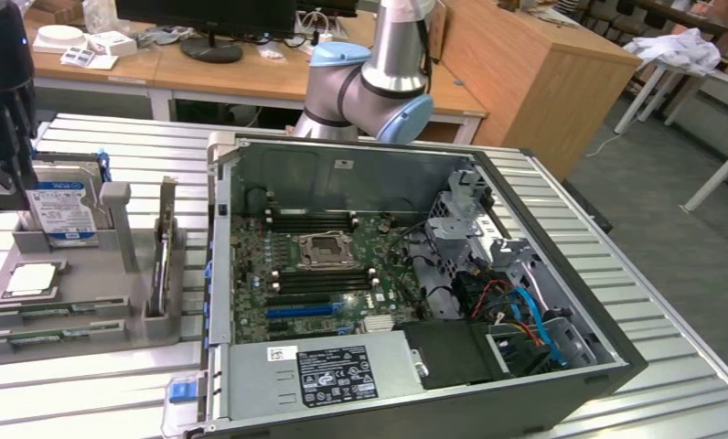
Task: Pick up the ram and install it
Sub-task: 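Pick up the ram and move it above insertion slot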
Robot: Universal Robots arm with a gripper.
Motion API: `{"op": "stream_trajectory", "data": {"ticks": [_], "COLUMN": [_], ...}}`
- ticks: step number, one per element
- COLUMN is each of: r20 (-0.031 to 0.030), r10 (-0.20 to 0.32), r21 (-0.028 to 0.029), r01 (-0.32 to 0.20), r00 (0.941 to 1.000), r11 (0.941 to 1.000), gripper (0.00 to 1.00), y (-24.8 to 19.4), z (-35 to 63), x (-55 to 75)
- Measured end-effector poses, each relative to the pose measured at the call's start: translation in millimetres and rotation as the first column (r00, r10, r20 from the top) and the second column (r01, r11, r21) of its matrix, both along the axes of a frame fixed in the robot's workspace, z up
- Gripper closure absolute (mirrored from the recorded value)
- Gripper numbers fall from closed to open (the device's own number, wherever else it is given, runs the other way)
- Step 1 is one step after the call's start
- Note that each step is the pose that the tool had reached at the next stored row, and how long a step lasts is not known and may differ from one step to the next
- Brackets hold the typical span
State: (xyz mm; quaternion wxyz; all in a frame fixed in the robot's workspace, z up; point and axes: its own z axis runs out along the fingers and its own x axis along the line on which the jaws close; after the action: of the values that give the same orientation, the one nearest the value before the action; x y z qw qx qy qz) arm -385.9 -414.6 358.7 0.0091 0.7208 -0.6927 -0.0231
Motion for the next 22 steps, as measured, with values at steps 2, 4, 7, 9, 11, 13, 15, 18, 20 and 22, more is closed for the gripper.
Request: {"op": "stream_trajectory", "data": {"ticks": [2,4,7,9,11,13,15,18,20,22], "r20": [-0.0001,-0.0001,-0.0001,-0.0001,0.0000,-0.0001,0.0001,-0.0001,-0.0001,-0.0001], "r10": [0.000,0.000,0.000,0.000,0.000,0.000,0.000,0.000,0.000,0.000], "r21": [0.0000,0.0001,0.0000,0.0000,0.0001,0.0000,0.0001,0.0000,0.0000,0.0001], "r01": [0.000,0.000,0.000,0.000,0.000,0.000,0.000,0.000,0.000,0.000], "r00": [1.0000,1.0000,1.0000,1.0000,1.0000,1.0000,1.0000,1.0000,1.0000,1.0000], "r11": [1.0000,1.0000,1.0000,1.0000,1.0000,1.0000,1.0000,1.0000,1.0000,1.0000], "gripper": [0.64,0.64,0.64,0.64,0.64,0.64,0.64,0.64,0.64,0.64], "y": [0.0,0.0,0.0,0.0,0.0,-0.1,-0.1,-0.1,-0.1,-0.1], "z": [-3.2,-6.4,-11.2,-14.3,-17.5,-20.8,-24.0,-28.4,-31.4,-34.3], "x": [0.0,0.0,0.0,0.0,0.0,0.0,0.0,0.0,0.0,0.0]}}
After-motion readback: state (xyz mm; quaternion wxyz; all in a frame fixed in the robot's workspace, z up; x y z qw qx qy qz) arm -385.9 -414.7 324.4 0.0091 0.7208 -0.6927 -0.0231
